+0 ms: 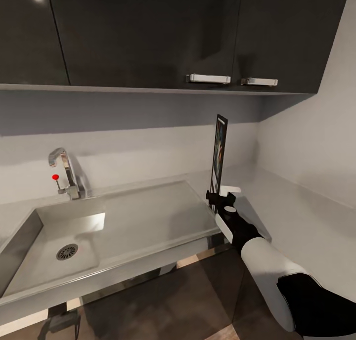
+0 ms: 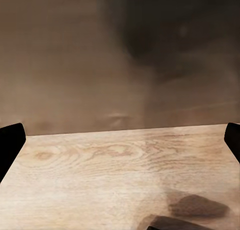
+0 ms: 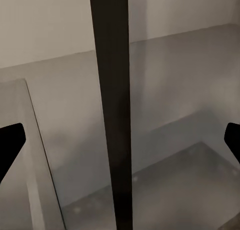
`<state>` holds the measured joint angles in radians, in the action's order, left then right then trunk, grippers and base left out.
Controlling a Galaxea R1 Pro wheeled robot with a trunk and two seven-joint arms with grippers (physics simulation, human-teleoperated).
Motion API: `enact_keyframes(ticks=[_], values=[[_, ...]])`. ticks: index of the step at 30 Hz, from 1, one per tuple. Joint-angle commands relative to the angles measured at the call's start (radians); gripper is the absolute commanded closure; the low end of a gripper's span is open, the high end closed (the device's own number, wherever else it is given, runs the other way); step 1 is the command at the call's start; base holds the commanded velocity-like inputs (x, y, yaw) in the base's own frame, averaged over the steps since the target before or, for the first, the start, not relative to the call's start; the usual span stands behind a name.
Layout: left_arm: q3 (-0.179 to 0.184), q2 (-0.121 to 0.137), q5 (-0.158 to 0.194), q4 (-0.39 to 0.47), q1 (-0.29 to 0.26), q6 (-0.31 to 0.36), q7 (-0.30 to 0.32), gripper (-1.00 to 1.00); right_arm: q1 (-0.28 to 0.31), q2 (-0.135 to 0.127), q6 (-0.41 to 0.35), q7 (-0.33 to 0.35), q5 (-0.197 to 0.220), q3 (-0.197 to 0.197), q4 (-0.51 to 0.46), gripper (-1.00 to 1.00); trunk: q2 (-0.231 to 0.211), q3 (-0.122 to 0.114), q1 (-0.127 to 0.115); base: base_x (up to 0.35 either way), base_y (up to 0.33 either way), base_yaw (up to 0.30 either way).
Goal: Pick up the poster from the kitchen countertop and hang it on one of the wall nails in the kitchen.
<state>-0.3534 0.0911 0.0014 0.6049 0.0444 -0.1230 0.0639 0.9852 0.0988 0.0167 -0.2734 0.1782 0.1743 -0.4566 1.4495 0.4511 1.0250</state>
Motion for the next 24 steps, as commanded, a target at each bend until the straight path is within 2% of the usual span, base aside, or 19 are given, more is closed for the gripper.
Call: enact_keyframes(ticks=[1,12,13,24], values=[[-0.004,-0.001,0.0,0.001,0.0,-0.001,0.007,-1.0,0.001,-0.001,0.002,-0.007,0.011,0.008,0.0,-1.0,0.001,0.001,0.0,0.0,0.0,0.0],[-0.004,-0.001,0.0,0.001,0.0,-0.001,0.007,-1.0,0.001,-0.001,0.002,-0.007,0.011,0.008,-0.001,-1.0,0.001,0.001,0.0,0.0,0.0,0.0],[-0.004,-0.001,0.0,0.001,0.0,-0.001,0.007,-1.0,0.001,-0.001,0.002,-0.007,0.011,0.008,-0.001,1.0,0.001,0.001,0.0,0.0,0.0,0.0],[-0.004,-0.001,0.0,0.001,0.0,-0.001,0.007,-1.0,0.001,-0.001,0.002,-0.007,0.011,0.008,-0.002,1.0,0.001,0.001,0.0,0.0,0.0,0.0]])
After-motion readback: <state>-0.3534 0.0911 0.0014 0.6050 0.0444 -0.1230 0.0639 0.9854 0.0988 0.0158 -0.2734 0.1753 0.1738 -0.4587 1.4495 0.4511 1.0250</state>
